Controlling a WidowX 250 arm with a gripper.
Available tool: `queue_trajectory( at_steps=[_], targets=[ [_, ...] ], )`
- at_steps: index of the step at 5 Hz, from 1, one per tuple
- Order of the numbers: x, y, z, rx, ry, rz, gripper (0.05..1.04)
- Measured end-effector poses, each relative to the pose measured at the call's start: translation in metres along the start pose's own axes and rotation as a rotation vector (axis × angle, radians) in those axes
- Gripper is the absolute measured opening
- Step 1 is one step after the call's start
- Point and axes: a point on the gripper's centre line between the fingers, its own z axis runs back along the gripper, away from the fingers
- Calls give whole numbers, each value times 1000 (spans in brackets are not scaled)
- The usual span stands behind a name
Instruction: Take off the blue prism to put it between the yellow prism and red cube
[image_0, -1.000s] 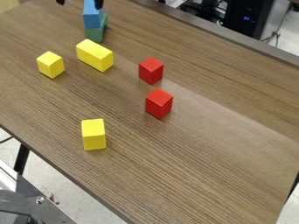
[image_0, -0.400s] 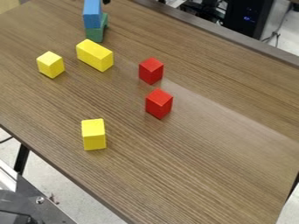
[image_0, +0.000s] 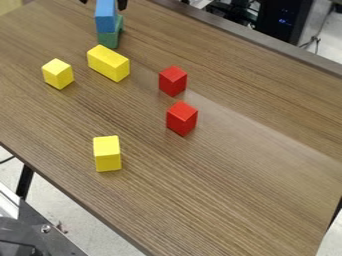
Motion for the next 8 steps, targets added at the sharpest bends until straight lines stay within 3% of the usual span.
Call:
queue_trajectory(
  at_steps=[4, 7, 8],
  targets=[
    [33, 25, -36, 41, 12, 88, 1000],
    [48, 25, -43, 9, -2, 145, 1000],
    [48, 26, -53, 9, 17, 152, 1000]
  ],
)
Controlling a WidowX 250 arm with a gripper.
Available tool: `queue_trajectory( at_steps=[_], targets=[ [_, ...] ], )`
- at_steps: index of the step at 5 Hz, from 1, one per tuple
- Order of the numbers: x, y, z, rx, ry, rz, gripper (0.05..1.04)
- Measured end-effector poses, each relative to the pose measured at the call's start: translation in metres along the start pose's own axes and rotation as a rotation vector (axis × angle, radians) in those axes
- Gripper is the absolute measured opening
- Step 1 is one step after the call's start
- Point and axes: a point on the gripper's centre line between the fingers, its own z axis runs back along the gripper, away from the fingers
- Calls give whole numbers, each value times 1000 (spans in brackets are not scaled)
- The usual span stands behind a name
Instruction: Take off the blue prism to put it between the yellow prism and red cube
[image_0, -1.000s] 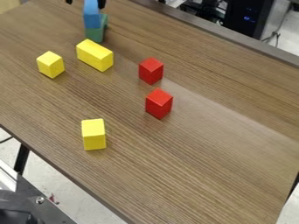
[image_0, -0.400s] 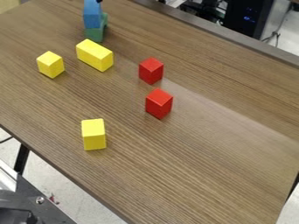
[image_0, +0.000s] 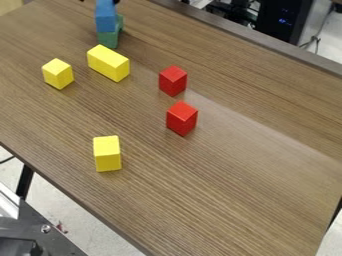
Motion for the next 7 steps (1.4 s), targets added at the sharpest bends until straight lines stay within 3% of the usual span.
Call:
queue_trajectory(
  at_steps=[3, 4, 5, 7],
  targets=[
    [-2, 2, -9, 0, 28, 41, 966],
    [-4, 2, -10, 5, 35, 57, 686],
    [-7, 2, -12, 7, 38, 56, 549],
    [-18, -2, 5, -4, 26, 42, 549]
  ],
)
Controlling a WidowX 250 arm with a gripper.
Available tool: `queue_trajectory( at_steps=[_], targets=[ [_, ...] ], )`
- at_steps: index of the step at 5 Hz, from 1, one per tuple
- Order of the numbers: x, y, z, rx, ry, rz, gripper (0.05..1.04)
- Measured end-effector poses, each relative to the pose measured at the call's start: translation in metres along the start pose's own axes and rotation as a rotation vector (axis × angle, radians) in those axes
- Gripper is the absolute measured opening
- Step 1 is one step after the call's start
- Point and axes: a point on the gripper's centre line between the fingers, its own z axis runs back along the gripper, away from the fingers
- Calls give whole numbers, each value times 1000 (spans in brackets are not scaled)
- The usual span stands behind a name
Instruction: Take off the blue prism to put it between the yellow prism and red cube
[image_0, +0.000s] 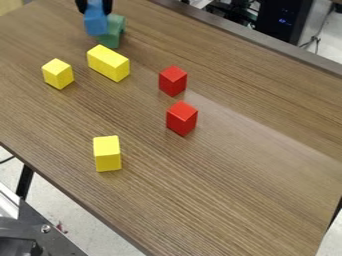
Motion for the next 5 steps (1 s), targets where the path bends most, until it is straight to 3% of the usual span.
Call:
queue_trajectory(
  at_steps=[1, 3, 5],
  targets=[
    [-3, -5, 24, -10, -43, -18, 549],
    [-41, -57, 57, -47, -117, -195, 549],
    [-86, -94, 54, 1, -127, -324, 549]
  ],
)
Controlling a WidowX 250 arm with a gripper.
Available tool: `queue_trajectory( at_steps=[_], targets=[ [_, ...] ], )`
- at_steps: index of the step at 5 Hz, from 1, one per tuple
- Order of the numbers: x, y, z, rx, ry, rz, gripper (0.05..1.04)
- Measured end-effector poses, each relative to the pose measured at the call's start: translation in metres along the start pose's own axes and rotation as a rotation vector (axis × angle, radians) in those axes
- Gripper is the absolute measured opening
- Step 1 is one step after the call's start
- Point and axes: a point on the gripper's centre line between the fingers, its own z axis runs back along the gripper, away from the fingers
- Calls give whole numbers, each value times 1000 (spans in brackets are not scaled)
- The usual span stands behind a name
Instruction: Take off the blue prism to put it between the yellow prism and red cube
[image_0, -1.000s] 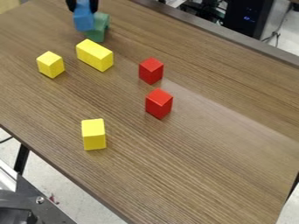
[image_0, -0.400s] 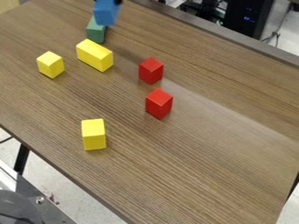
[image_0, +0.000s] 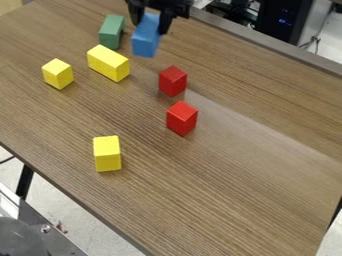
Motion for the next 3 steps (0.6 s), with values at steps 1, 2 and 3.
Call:
queue_trajectory(
  at_steps=[1, 2, 3],
  targets=[
    [0, -7, 1, 28, -19, -42, 549],
    [1, -7, 1, 32, -29, -54, 549],
    [1, -9, -9, 35, -12, -57, 549]
  ],
)
